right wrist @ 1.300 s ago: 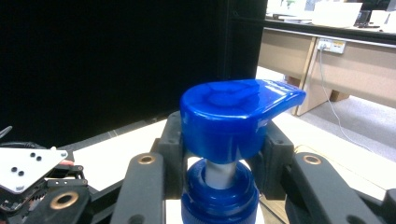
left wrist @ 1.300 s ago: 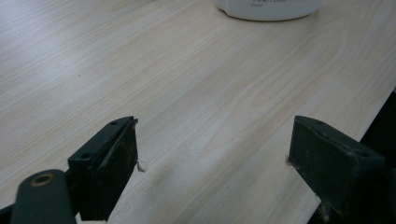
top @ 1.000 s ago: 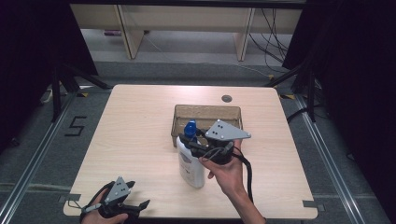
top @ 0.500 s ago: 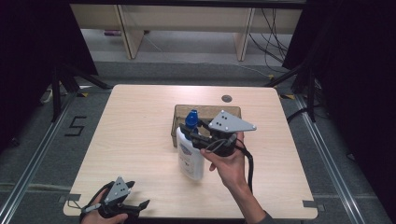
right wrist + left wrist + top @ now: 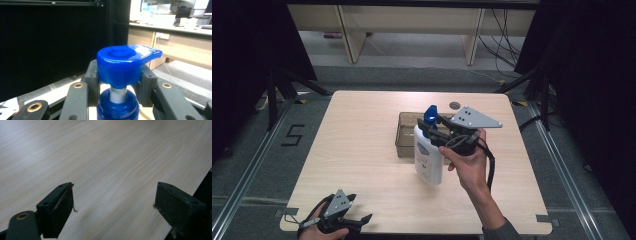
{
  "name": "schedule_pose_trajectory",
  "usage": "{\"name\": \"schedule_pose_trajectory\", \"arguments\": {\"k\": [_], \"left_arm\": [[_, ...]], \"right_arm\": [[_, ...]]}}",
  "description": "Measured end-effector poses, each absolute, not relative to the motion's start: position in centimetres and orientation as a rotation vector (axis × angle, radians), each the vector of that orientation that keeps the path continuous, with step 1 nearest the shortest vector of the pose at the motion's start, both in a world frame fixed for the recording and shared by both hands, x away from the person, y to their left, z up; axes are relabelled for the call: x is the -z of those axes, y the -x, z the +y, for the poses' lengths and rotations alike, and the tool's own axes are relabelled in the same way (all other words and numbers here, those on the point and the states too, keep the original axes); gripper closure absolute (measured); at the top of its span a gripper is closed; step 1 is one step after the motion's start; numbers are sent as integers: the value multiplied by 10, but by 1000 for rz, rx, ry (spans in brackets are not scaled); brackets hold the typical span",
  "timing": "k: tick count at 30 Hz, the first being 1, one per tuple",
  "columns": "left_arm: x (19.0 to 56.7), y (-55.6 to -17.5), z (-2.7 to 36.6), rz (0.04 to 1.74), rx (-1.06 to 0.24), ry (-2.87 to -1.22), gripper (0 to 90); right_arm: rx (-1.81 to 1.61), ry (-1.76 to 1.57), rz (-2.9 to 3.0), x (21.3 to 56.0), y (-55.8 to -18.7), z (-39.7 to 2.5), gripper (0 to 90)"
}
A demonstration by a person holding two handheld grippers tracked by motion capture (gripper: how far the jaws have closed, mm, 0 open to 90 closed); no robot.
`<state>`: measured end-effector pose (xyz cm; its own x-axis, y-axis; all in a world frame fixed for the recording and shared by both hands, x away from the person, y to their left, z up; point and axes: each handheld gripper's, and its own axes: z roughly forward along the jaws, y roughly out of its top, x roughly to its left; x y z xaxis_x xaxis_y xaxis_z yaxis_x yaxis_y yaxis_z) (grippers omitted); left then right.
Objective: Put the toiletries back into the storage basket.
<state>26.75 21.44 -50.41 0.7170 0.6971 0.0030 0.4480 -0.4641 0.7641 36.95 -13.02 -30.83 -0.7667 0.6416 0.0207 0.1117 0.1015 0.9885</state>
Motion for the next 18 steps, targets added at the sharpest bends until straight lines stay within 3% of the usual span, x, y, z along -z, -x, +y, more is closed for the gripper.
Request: {"name": "schedule_pose_trajectory", "arguments": {"k": [18], "left_arm": [[504, -268, 214, 865, -406, -2130, 151]], "right_arm": [[-1667, -750, 1893, 269, -388, -157, 616]]}}
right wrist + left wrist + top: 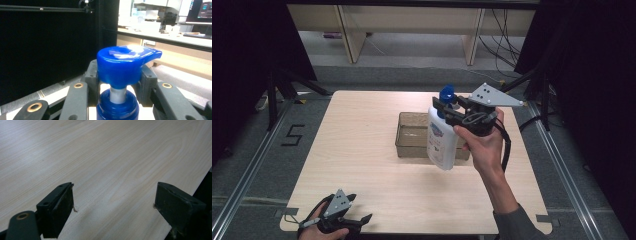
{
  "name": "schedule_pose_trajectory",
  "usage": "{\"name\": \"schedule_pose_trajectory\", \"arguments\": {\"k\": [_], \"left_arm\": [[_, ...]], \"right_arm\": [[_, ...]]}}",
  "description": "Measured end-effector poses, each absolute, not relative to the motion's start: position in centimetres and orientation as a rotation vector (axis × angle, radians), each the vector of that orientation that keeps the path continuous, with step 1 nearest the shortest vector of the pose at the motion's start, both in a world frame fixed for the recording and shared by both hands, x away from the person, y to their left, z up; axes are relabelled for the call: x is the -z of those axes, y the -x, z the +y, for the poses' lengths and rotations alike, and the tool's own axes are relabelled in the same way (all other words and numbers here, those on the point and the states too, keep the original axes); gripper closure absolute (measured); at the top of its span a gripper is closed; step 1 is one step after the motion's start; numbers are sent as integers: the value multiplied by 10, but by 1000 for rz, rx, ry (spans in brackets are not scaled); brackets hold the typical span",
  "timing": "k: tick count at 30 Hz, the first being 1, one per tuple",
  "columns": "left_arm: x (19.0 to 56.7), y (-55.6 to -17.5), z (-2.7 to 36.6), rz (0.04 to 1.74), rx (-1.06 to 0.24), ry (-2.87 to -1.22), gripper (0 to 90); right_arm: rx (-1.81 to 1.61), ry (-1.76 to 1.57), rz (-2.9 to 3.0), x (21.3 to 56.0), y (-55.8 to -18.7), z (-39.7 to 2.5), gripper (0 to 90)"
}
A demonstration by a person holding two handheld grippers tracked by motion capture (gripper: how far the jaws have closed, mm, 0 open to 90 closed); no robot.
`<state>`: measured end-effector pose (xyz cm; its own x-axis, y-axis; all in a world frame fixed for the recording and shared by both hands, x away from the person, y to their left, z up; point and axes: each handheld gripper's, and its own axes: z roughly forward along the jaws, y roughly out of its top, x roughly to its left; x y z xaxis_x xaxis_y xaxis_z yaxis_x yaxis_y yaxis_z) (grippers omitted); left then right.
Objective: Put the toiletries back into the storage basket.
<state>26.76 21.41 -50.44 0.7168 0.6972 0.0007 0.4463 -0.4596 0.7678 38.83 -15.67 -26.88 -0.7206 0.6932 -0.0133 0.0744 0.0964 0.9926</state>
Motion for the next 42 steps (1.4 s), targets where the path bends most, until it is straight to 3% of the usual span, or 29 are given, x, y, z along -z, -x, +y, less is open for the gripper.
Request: {"name": "schedule_pose_trajectory", "arguments": {"k": [19, 42], "left_arm": [[505, -267, 213, 882, -392, -2103, 150], [506, -267, 211, 889, -392, -2077, 150]], "right_arm": [[-1613, -865, 1824, 255, -422, -187, 616], [-1525, -972, 1765, 274, -470, -204, 615]]}}
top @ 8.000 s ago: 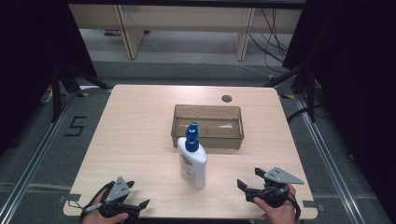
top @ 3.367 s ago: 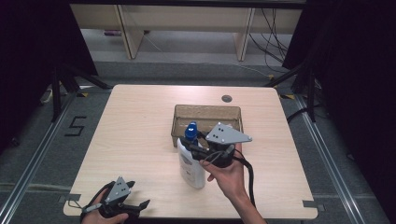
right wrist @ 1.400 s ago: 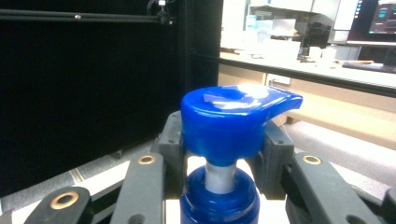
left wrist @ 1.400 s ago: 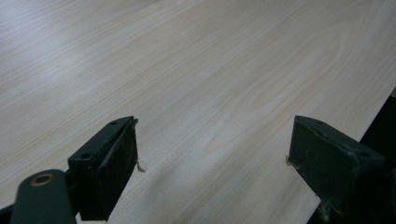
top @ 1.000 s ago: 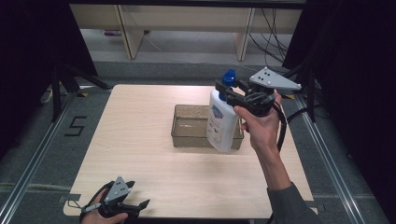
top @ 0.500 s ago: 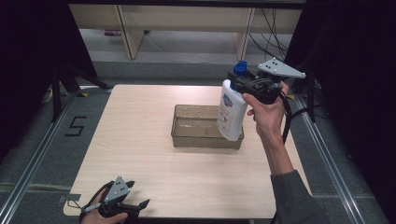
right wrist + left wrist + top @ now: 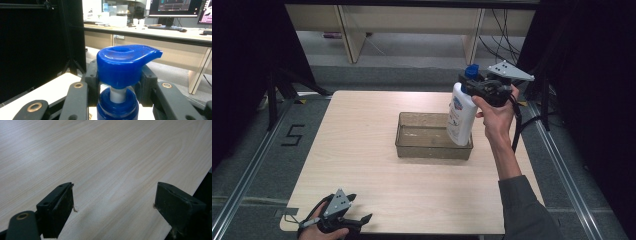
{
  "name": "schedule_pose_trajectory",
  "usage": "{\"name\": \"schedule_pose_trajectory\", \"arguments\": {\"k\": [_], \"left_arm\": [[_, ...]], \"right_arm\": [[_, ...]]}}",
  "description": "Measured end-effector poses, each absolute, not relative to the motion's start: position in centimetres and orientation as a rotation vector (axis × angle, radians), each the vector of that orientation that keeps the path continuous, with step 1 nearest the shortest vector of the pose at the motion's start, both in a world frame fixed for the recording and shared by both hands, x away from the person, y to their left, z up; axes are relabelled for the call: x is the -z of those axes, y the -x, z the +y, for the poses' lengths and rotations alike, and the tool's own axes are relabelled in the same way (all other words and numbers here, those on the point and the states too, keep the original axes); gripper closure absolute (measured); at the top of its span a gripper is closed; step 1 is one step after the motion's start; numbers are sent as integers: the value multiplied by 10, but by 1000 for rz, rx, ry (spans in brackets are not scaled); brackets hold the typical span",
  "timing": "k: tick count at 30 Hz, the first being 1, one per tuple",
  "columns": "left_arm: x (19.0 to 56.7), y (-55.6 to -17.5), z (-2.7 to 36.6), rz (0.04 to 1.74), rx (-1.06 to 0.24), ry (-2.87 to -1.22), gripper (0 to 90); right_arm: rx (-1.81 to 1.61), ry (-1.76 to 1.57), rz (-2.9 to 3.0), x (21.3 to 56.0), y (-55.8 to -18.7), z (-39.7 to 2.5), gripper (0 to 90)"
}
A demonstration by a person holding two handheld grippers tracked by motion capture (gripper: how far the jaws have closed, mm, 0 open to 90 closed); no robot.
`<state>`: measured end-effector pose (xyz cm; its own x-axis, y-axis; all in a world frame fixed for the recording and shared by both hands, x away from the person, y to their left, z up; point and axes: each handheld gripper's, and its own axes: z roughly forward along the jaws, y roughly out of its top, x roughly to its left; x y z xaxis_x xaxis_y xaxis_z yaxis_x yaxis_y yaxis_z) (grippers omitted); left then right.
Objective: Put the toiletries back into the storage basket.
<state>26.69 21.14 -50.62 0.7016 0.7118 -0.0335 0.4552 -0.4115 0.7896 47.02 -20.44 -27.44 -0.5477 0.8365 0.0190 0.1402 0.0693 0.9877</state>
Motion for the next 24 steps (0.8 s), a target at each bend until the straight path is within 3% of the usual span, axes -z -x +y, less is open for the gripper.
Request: {"name": "schedule_pose_trajectory", "arguments": {"k": [24], "left_arm": [[505, -268, 213, 878, -405, -2102, 150]], "right_arm": [[-1507, -1037, 1776, 307, -487, -206, 616]]}}
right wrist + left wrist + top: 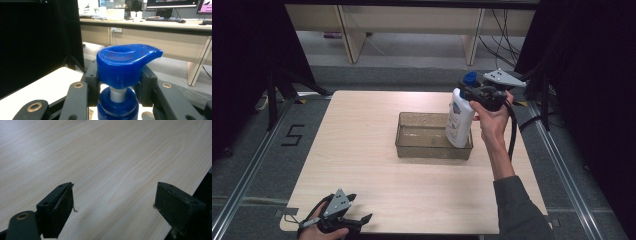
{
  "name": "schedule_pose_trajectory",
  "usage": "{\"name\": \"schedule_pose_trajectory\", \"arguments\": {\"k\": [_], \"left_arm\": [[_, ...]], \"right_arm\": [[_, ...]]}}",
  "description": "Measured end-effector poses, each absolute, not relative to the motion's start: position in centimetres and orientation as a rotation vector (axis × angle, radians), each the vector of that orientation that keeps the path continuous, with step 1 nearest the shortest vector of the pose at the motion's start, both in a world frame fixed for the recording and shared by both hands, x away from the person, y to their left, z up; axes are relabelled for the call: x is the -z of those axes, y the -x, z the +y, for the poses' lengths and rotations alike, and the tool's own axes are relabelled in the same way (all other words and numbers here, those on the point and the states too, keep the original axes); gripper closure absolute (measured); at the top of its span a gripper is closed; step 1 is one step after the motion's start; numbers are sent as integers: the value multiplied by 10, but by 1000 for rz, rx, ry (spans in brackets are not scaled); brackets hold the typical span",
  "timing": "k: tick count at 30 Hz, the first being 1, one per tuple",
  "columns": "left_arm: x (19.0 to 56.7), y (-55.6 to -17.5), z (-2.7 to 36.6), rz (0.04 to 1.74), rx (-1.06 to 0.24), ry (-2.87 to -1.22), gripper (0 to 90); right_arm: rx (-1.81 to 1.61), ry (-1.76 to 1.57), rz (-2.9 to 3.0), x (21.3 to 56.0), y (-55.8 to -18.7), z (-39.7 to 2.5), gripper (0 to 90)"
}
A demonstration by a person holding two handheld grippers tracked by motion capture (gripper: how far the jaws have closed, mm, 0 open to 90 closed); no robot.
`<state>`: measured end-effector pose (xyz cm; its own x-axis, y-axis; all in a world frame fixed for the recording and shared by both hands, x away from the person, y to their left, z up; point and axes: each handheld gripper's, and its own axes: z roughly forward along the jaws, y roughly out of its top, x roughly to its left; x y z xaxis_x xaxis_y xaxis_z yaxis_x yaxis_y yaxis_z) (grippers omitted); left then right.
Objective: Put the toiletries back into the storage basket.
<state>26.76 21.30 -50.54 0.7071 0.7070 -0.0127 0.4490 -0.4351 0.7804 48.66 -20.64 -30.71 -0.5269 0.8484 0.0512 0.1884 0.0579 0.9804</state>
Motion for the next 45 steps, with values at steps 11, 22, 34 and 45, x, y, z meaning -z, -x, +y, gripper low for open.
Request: {"name": "schedule_pose_trajectory", "arguments": {"k": [11, 22, 34, 45], "left_arm": [[505, -268, 213, 875, -390, -2118, 150], [505, -267, 212, 879, -390, -2103, 151], [505, -267, 212, 877, -386, -2105, 151], [506, -267, 211, 883, -381, -2092, 150]], "right_arm": [[-1500, -1050, 1789, 320, -486, -210, 615], [-1505, -1081, 1785, 331, -485, -213, 615], [-1504, -1077, 1795, 338, -482, -217, 615], [-1493, -1069, 1795, 343, -478, -220, 614]]}}
